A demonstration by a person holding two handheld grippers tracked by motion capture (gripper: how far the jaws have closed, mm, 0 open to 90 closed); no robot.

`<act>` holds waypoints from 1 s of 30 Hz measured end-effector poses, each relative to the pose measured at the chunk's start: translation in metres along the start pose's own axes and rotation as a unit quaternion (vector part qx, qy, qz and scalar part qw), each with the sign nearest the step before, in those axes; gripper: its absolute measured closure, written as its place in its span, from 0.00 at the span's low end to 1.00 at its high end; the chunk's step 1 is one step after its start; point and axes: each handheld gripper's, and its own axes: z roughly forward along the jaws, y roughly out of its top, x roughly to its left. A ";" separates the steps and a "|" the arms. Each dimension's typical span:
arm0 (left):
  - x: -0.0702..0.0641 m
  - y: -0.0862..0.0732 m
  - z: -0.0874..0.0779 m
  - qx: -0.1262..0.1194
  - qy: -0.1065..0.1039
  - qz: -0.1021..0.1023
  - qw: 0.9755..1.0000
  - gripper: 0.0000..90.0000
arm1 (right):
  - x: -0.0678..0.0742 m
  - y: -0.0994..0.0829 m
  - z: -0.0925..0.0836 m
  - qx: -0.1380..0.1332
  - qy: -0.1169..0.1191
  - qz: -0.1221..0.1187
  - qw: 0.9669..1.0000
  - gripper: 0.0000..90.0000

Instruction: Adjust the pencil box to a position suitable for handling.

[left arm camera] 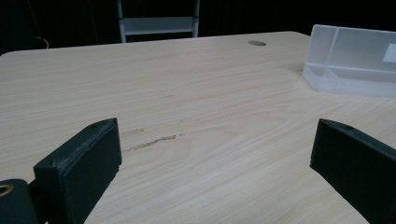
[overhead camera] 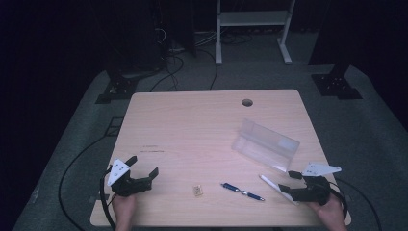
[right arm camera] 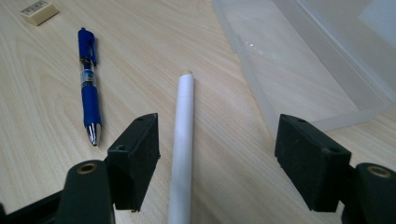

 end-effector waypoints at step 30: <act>0.001 0.000 0.000 -0.001 -0.001 0.004 1.000 0.01 | 0.016 0.045 0.026 0.006 -0.002 -0.041 0.999 0.31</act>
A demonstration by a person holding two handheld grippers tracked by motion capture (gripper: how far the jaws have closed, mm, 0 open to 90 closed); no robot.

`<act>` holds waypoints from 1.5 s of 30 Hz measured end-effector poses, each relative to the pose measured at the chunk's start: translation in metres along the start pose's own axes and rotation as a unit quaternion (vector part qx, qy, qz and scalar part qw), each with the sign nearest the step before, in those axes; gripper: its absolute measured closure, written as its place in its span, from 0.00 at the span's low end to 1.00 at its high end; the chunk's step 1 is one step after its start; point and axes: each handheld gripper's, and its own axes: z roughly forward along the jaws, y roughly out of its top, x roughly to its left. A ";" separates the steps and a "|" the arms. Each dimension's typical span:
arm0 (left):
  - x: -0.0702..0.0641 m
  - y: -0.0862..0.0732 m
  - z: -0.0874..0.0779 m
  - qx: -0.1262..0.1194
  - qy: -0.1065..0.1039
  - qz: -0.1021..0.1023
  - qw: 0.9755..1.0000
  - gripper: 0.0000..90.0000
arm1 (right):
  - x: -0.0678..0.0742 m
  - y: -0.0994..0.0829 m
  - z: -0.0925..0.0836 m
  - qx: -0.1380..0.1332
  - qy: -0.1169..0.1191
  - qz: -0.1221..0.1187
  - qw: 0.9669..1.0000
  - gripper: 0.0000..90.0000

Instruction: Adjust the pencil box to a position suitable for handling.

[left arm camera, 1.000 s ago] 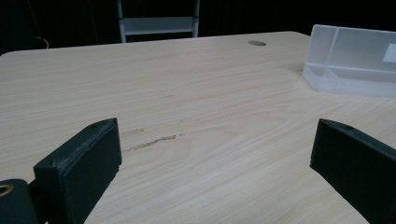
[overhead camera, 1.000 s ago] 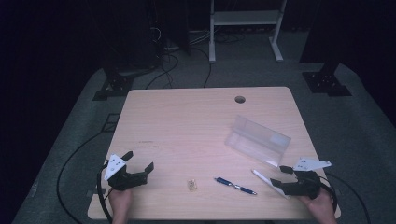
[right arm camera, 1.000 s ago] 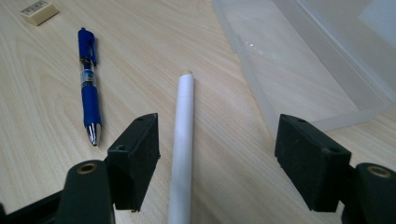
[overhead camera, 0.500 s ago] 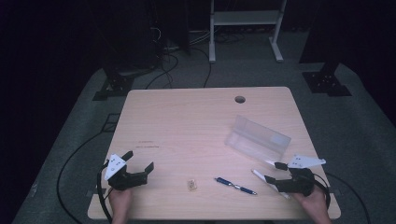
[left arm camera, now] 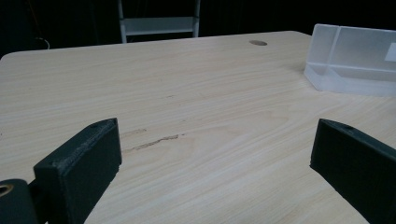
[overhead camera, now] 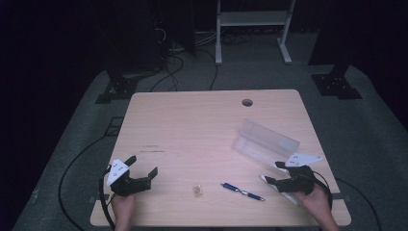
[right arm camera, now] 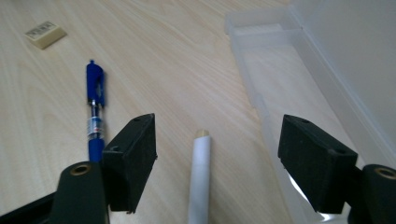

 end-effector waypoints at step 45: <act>0.008 -0.001 -0.005 -0.011 0.005 -0.014 1.000 0.01 | -0.028 0.058 0.066 0.092 0.001 -0.009 0.996 0.56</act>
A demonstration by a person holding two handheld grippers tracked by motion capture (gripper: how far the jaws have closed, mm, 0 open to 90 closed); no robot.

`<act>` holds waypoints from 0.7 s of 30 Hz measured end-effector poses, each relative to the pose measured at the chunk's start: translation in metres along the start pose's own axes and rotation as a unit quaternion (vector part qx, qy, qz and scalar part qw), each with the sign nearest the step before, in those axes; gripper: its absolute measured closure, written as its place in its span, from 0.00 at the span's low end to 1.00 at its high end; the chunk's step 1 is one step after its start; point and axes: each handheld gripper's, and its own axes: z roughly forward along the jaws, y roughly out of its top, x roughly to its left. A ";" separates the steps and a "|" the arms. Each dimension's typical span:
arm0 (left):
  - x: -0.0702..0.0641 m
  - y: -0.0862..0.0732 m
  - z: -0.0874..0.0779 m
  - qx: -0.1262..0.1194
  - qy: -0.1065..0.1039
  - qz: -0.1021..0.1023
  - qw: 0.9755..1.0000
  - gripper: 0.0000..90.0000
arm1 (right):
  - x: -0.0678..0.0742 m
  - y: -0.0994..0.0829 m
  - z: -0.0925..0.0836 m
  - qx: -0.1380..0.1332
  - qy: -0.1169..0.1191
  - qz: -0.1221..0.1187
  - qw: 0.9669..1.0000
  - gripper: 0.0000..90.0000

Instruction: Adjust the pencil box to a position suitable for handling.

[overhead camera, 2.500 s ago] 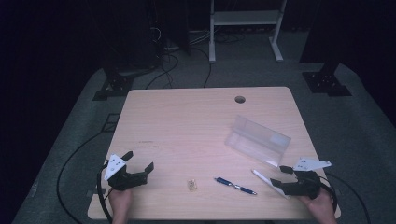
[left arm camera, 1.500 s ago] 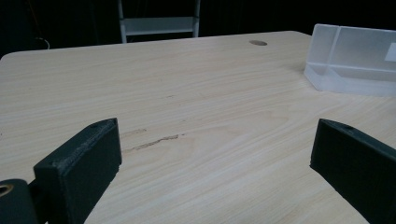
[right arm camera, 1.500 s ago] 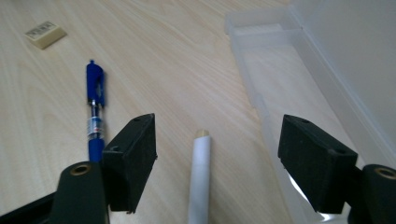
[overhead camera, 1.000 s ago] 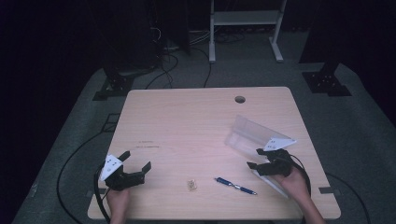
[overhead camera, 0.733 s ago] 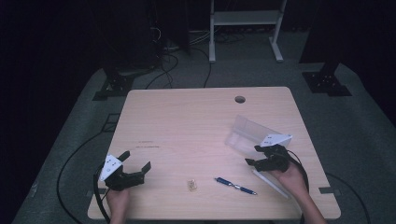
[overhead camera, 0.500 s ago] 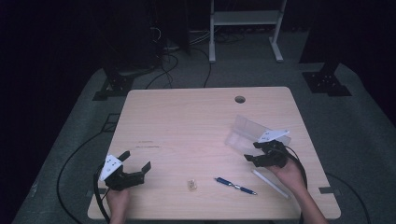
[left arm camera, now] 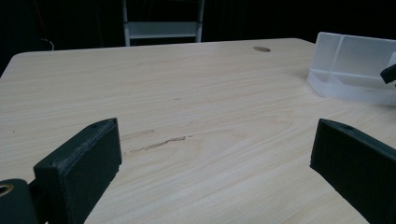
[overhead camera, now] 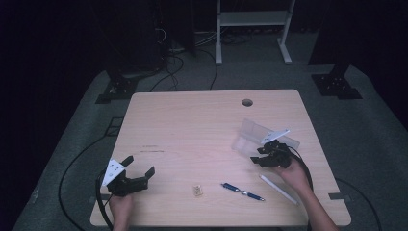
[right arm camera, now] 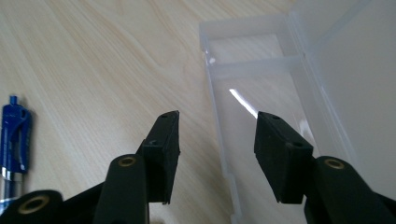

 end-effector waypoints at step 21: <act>0.001 -0.001 0.000 -0.004 -0.002 -0.010 1.000 0.01 | -0.007 -0.004 0.019 0.053 0.004 -0.057 0.997 0.93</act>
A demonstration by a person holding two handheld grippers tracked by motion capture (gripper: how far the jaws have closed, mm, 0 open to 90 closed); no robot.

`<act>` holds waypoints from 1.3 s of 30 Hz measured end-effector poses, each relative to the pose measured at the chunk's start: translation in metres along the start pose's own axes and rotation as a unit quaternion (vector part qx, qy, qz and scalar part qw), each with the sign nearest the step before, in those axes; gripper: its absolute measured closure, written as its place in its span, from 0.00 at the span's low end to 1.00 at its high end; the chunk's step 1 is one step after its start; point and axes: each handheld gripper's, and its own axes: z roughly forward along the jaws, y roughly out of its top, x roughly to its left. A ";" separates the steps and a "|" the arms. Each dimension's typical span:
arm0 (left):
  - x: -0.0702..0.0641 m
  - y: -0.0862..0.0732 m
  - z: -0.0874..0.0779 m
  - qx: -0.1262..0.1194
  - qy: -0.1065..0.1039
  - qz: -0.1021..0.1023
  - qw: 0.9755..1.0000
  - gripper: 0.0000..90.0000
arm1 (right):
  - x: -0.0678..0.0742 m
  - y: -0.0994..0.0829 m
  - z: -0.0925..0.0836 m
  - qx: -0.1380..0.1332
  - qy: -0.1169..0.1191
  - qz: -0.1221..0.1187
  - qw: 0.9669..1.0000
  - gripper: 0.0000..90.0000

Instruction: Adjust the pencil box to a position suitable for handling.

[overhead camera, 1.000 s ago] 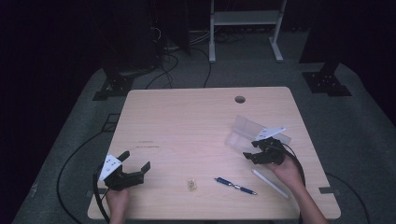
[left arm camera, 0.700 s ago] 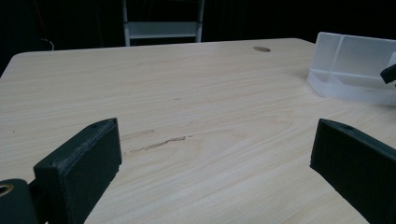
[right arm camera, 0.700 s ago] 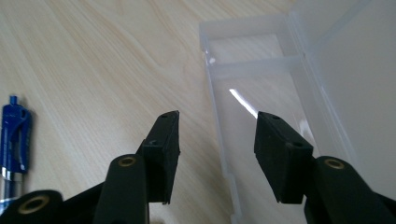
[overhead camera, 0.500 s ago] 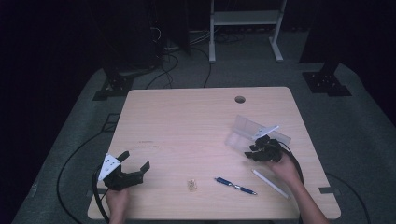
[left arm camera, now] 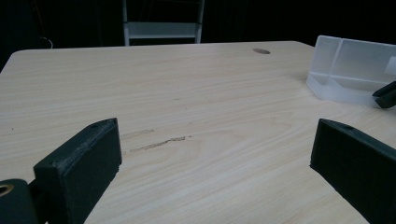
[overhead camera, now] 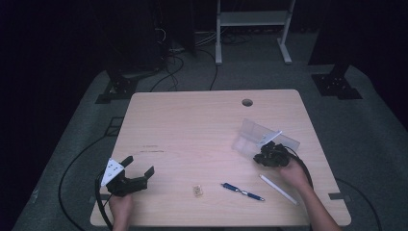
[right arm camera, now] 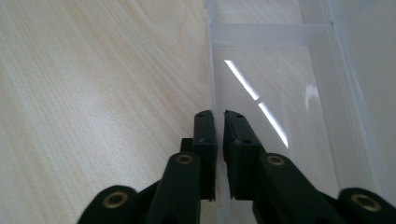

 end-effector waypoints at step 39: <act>0.002 0.000 0.000 -0.006 -0.003 -0.010 1.000 0.01 | 0.038 0.061 -0.010 -0.047 0.054 -0.146 0.987 0.96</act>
